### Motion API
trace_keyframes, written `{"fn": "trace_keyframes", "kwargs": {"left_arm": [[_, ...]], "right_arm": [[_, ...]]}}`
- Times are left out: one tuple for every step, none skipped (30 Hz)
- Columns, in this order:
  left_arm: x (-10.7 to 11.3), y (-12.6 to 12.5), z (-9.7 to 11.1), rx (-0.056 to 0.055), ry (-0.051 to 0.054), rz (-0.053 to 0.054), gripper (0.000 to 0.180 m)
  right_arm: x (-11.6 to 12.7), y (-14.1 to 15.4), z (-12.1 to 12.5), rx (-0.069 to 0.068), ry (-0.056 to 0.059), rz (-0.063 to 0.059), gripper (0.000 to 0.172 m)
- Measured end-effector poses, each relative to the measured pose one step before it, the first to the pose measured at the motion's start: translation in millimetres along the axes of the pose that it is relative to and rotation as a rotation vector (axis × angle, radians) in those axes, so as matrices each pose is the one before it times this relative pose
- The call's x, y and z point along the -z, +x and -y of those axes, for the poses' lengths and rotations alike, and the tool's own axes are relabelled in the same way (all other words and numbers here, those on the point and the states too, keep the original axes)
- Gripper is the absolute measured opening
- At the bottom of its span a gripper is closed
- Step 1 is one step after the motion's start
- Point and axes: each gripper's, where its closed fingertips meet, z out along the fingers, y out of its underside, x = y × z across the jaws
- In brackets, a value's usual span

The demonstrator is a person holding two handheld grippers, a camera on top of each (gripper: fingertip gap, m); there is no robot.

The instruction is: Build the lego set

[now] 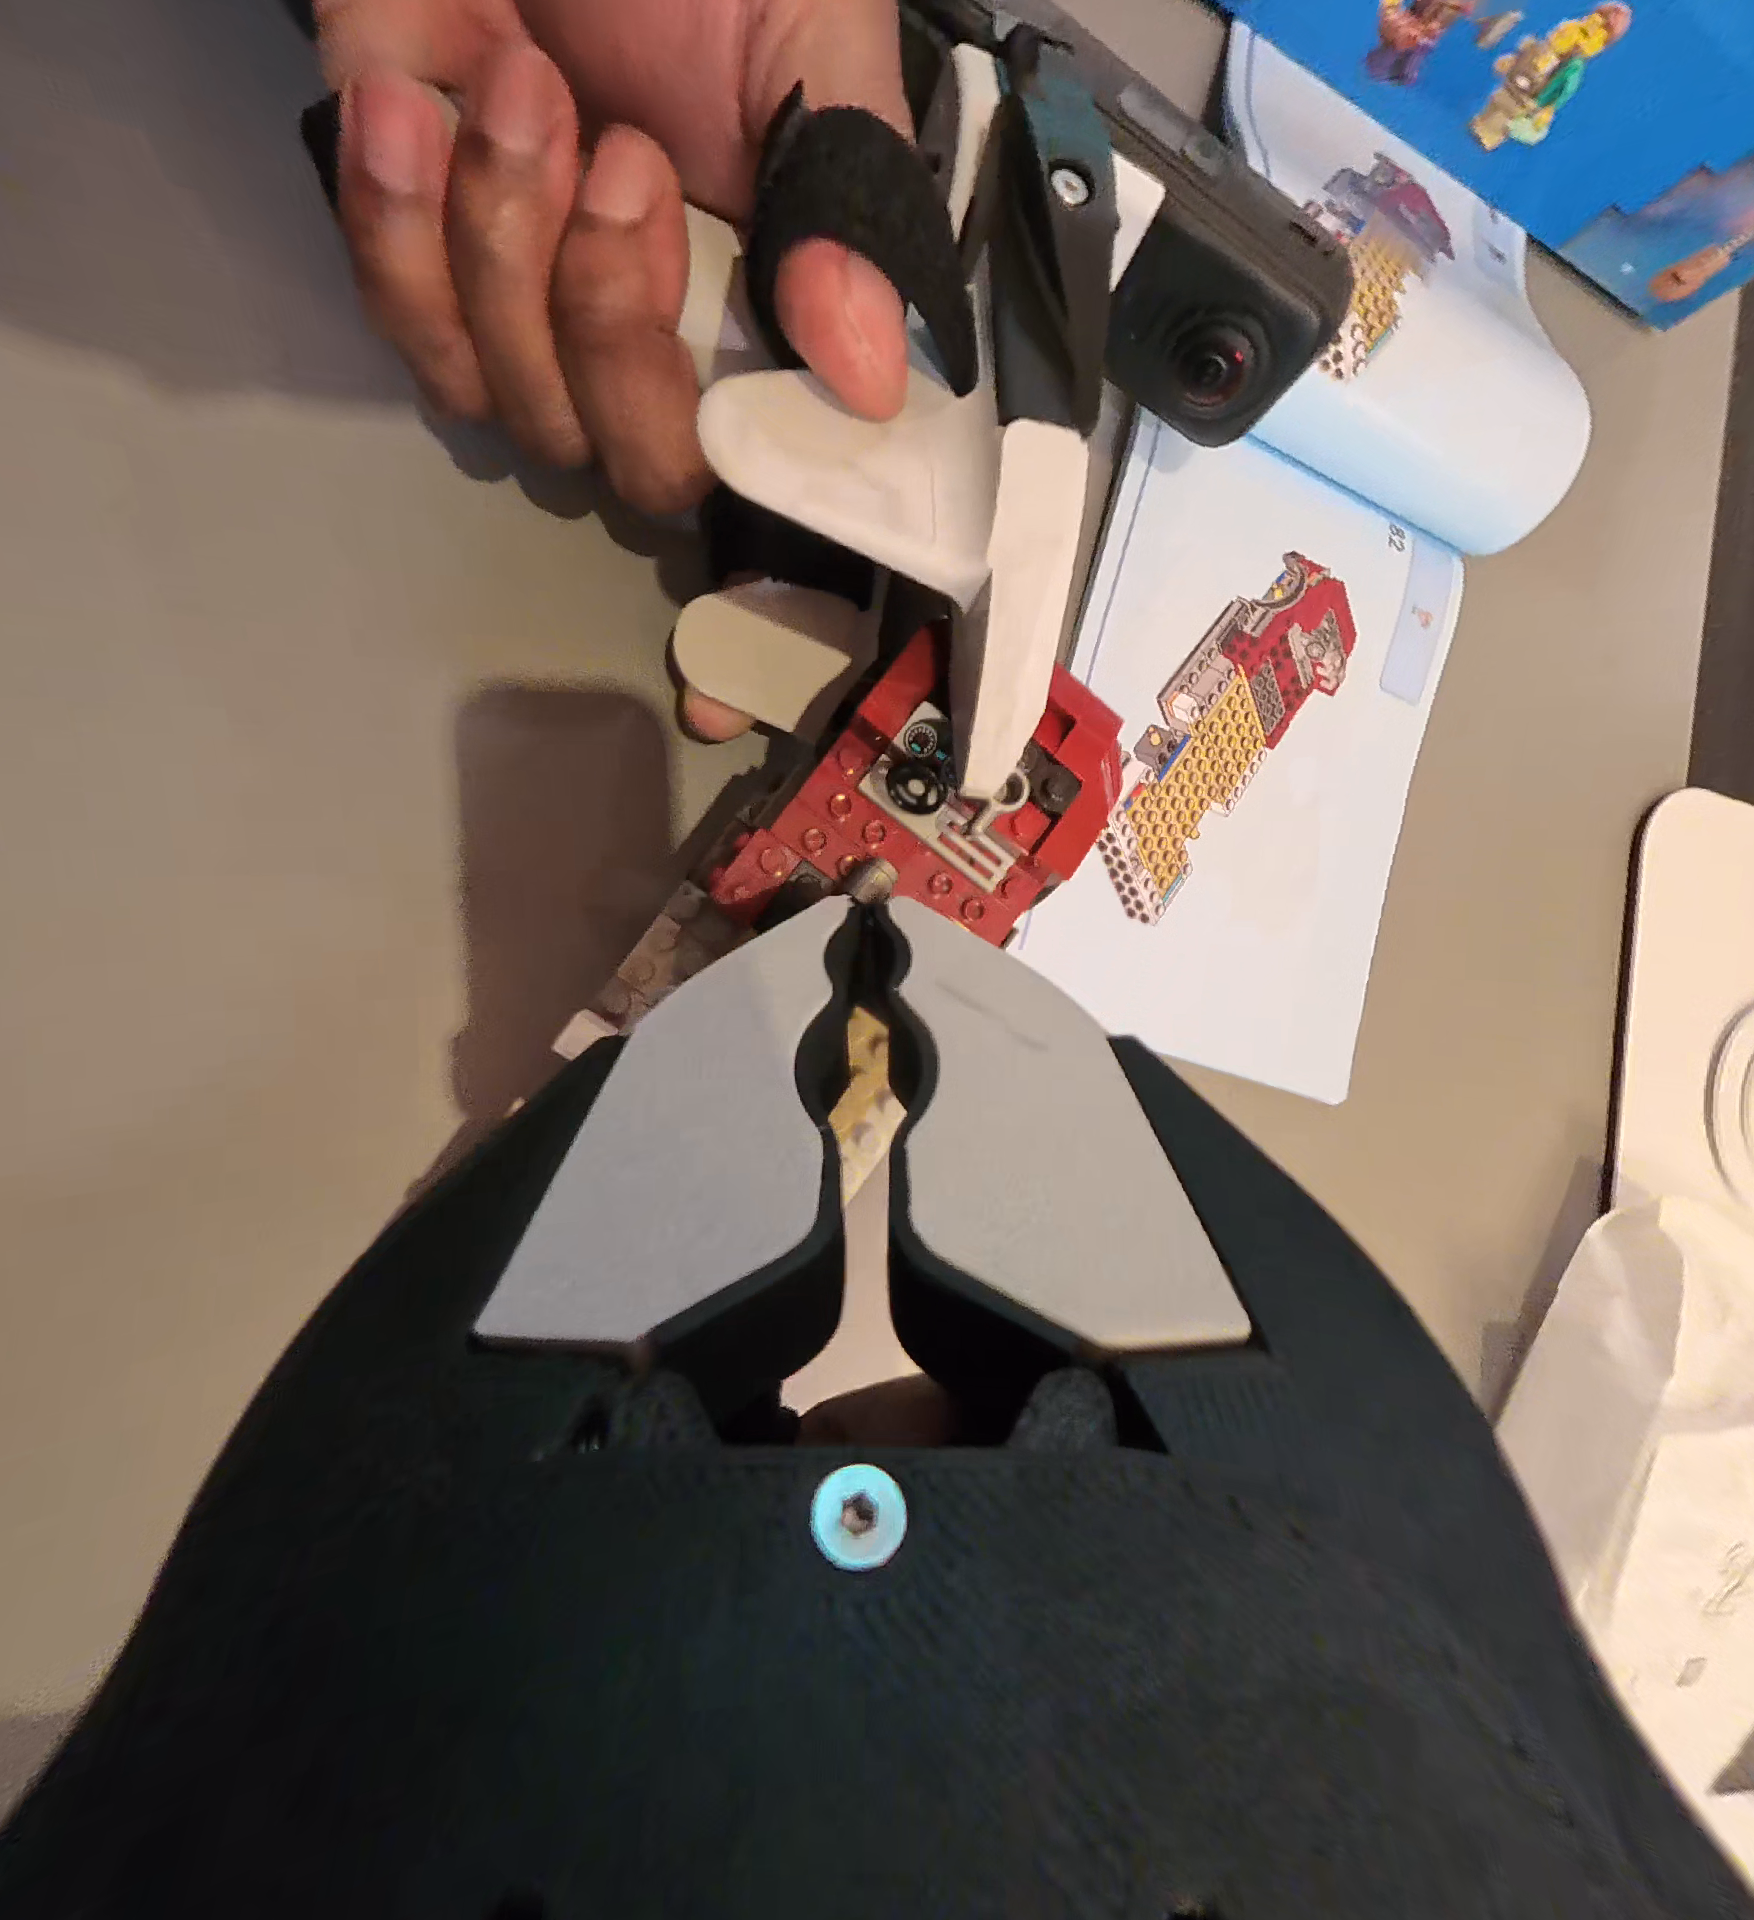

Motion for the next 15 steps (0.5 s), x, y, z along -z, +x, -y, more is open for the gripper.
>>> {"fn": "trace_keyframes", "kwargs": {"left_arm": [[-0.04, -0.37, -0.12, -0.0038, 0.0007, 0.0039, 0.049], [-0.17, -0.10, -0.13, -0.0013, 0.0000, 0.0015, 0.049], [-0.07, 0.04, -0.06, 0.0008, 0.0001, -0.0008, 0.049], [0.07, 0.15, -0.04, 0.0013, 0.0003, -0.0019, 0.049], [-0.09, 0.12, 0.00, 0.0014, 0.0005, -0.0018, 0.049], [0.01, 0.13, 0.05, 0.0009, 0.0010, -0.0012, 0.049], [0.10, 0.12, 0.13, 0.0010, 0.0016, -0.0009, 0.049], [0.15, 0.11, 0.24, 0.0012, 0.0020, -0.0007, 0.049], [0.08, -0.01, 0.17, 0.0008, 0.0020, -0.0001, 0.049], [0.12, -0.07, 0.25, 0.0006, 0.0015, 0.0003, 0.049], [0.14, -0.07, 0.04, 0.0006, 0.0009, 0.0011, 0.049], [-0.01, -0.11, 0.06, 0.0006, 0.0011, 0.0012, 0.049], [0.10, -0.05, -0.04, 0.0005, 0.0014, 0.0008, 0.049], [0.00, -0.06, -0.10, 0.0006, 0.0009, 0.0008, 0.049], [-0.18, 0.02, -0.23, 0.0007, 0.0003, 0.0001, 0.049]], "right_arm": [[0.57, -0.28, -0.80, -0.0139, 0.0070, -0.0156, 0.001], [0.44, -0.08, -0.44, -0.0119, 0.0073, -0.0151, 0.001], [0.25, 0.00, 0.07, -0.0127, 0.0094, -0.0130, 0.001], [0.13, -0.04, 0.61, -0.0169, 0.0101, -0.0094, 0.000], [-0.09, 0.13, 0.95, -0.0193, 0.0091, -0.0081, 0.000], [0.01, 0.23, 1.00, -0.0180, 0.0085, -0.0085, 0.000], [-0.02, 0.09, 1.18, -0.0176, 0.0089, -0.0064, 0.000], [-0.11, 0.62, 1.15, -0.0223, 0.0075, -0.0089, 0.000], [0.04, 1.30, 0.85, -0.0267, 0.0038, -0.0116, 0.000], [0.08, 1.43, 0.14, -0.0300, -0.0014, -0.0125, 0.000], [0.20, 1.63, -0.59, -0.0324, -0.0071, -0.0116, 0.000], [0.29, 1.74, -0.74, -0.0309, -0.0084, -0.0111, 0.000], [0.39, 1.77, -1.05, -0.0313, -0.0113, -0.0091, 0.000], [0.16, 1.07, -1.50, -0.0357, -0.0166, -0.0006, 0.000], [0.07, -0.09, -1.06, -0.0334, -0.0146, 0.0077, 0.000]]}}
